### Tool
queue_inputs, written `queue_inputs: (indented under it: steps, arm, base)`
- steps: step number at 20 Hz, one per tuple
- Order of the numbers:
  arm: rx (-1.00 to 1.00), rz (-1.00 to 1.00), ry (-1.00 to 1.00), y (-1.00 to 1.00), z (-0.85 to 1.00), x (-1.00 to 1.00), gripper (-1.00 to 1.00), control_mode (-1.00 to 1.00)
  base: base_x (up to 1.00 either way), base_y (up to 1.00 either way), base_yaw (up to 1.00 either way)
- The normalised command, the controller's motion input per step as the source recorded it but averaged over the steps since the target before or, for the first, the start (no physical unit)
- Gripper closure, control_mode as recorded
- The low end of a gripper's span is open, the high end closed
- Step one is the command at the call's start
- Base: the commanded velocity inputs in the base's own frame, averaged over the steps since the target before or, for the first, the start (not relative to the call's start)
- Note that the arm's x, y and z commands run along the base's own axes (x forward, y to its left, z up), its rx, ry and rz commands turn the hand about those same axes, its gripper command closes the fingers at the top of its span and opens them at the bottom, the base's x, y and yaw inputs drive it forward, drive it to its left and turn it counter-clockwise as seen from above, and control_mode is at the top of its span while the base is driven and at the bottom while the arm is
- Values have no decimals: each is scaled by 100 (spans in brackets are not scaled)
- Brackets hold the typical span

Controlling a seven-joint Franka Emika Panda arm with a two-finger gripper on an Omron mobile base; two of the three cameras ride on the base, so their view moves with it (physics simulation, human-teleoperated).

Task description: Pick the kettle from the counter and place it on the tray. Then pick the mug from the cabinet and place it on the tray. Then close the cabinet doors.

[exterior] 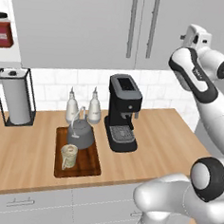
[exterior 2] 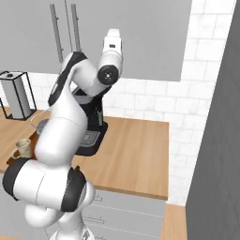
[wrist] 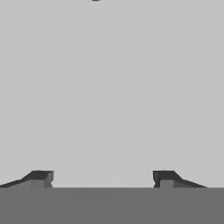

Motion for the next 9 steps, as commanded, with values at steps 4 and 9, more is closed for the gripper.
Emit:
queue_inputs:
  steps: [4, 9]
  arm:
    - [0, -15, 6, 4, 0, 74, -100, -100]
    - [0, -15, 9, 13, -2, 72, -100, -100]
  base:
    - [0, 0, 0]
    - [0, 0, 0]
